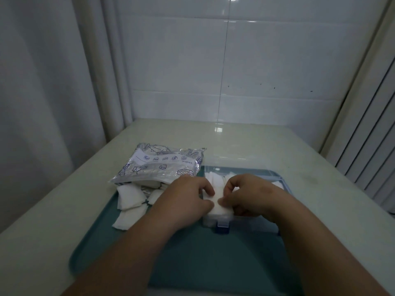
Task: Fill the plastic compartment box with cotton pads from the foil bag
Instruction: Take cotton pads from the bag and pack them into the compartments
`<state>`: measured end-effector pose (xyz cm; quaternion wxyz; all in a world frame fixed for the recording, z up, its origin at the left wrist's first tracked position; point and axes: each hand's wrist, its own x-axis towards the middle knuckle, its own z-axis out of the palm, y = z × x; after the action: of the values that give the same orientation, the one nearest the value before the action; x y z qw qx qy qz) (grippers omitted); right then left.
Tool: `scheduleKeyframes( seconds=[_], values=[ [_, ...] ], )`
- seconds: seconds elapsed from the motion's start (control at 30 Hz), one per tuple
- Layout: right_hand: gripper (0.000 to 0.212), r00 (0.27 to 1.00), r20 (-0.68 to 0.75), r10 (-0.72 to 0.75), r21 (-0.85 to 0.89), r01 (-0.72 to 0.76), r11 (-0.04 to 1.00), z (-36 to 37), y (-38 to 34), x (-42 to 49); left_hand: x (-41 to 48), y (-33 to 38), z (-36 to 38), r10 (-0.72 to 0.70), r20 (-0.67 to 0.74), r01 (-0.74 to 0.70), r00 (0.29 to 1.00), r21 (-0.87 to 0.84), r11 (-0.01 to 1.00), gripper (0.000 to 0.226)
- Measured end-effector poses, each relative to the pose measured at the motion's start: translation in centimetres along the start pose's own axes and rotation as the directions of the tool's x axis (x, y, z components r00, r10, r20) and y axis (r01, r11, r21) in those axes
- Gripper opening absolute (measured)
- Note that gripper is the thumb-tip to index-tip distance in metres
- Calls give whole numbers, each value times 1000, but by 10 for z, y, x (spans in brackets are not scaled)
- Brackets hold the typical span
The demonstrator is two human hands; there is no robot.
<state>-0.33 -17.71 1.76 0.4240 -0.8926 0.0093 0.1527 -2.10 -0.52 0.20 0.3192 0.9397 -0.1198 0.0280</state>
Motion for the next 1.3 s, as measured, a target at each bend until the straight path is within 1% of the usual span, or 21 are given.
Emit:
scheduleKeyframes(
  seconds=[0.07,0.13,0.3,0.37,0.47,0.6,0.7,0.8,0.87,0.9,0.93,0.97,1.03,1.07,1.2,1.3],
  values=[
    [14,1000,-10,-17,-61,17,998,1,1,2,0,0,1,-2,23,2,1000,21,1000,21],
    [15,999,-22,-29,-95,27,995,2,1,3,0,0,1,-9,12,9,1000,18,1000,21],
    [13,1000,-3,-23,-75,22,997,1,1,2,2,-2,1,-34,-17,33,999,-4,999,26],
    [16,1000,15,-19,-48,20,999,-1,2,2,2,-2,2,-33,-17,33,999,-1,999,29],
    [21,999,36,-14,-67,17,998,-3,1,1,3,-2,3,-37,-9,37,999,19,999,34],
    [18,1000,-3,-30,-241,29,970,2,-2,3,6,0,6,-43,37,41,998,62,997,36],
    [16,999,0,-53,-304,51,951,6,-3,4,6,3,8,-63,76,59,995,55,997,34],
    [13,998,3,-60,-287,59,956,4,1,5,7,3,8,-79,67,75,995,55,996,34],
    [8,999,-16,-52,-216,47,975,4,1,3,7,2,8,-81,49,78,996,64,995,33],
    [18,998,-33,-53,-198,45,979,4,1,3,7,1,8,-79,34,77,996,58,995,31],
    [27,997,-55,-57,-220,43,975,5,1,3,7,0,8,-79,20,78,997,39,996,28],
    [30,995,-73,-69,-279,46,959,7,0,4,8,-1,8,-81,9,81,997,16,997,26],
    [23,990,-104,-97,-391,49,919,11,-3,3,8,-3,9,-92,-6,92,996,0,996,28],
    [20,988,-114,-106,-415,50,909,12,-4,3,7,-3,10,-96,-14,96,995,4,995,28],
    [14,987,-113,-113,-433,54,900,12,-7,3,6,-1,12,-76,-78,79,994,24,997,16],
    [8,985,-109,-135,-430,75,900,12,-6,3,7,-1,11,-76,-93,80,993,35,996,20]
  ],
)
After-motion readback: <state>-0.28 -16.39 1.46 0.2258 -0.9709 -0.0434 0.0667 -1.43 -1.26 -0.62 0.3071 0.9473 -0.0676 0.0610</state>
